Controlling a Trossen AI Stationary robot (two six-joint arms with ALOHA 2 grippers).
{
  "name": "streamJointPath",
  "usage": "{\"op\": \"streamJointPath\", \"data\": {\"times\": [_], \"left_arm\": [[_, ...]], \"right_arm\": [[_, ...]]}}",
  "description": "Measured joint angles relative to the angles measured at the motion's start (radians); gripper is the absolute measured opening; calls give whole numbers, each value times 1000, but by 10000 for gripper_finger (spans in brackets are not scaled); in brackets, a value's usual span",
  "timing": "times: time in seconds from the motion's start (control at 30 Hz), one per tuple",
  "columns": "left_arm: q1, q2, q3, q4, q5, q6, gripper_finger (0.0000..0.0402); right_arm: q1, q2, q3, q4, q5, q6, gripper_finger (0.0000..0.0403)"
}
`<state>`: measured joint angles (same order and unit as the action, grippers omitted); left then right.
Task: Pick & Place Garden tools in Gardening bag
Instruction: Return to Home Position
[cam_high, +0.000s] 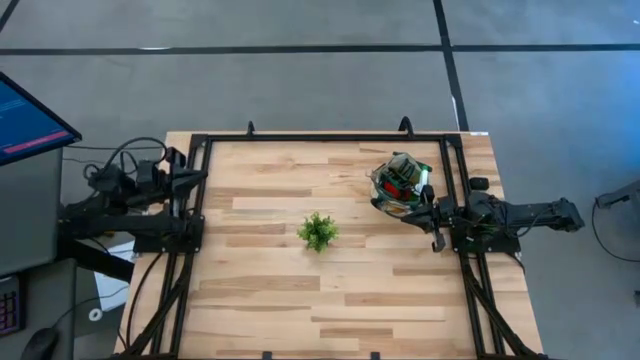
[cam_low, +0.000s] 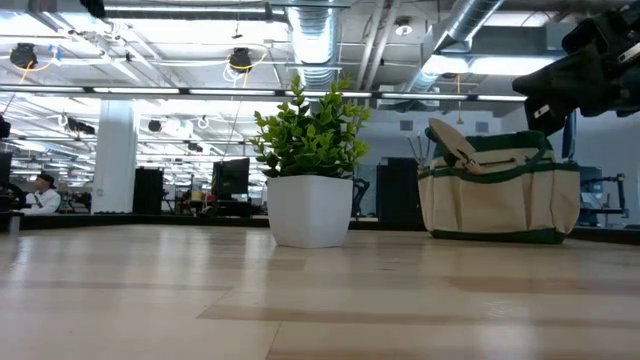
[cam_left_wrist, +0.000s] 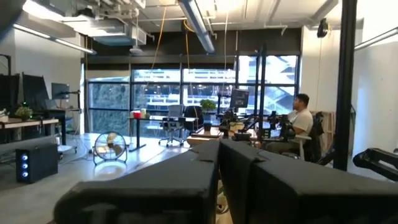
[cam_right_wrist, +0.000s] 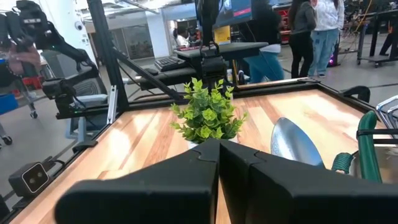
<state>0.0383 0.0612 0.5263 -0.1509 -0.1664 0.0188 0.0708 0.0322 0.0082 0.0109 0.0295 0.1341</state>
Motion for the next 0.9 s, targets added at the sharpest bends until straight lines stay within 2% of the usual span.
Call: {"op": "streamJointPath", "data": {"times": [0.1, 0.27, 0.43, 0.63, 0.9], "left_arm": [[0, -61, -54, 2, 13, -1, 1], [0, -38, -97, 16, 50, -17, 1], [0, -36, -181, 16, 51, -55, 1], [0, -35, -313, 58, 76, -25, 1], [0, -35, -469, 65, 174, -6, 1]], "right_arm": [[0, 0, 0, 0, 0, -2, 0], [0, 0, 0, 0, 0, -2, 0], [0, 0, 0, 0, -1, -2, 0], [0, 0, 0, -1, -1, -2, 0], [0, 0, 0, -2, -3, -2, 0]]}}
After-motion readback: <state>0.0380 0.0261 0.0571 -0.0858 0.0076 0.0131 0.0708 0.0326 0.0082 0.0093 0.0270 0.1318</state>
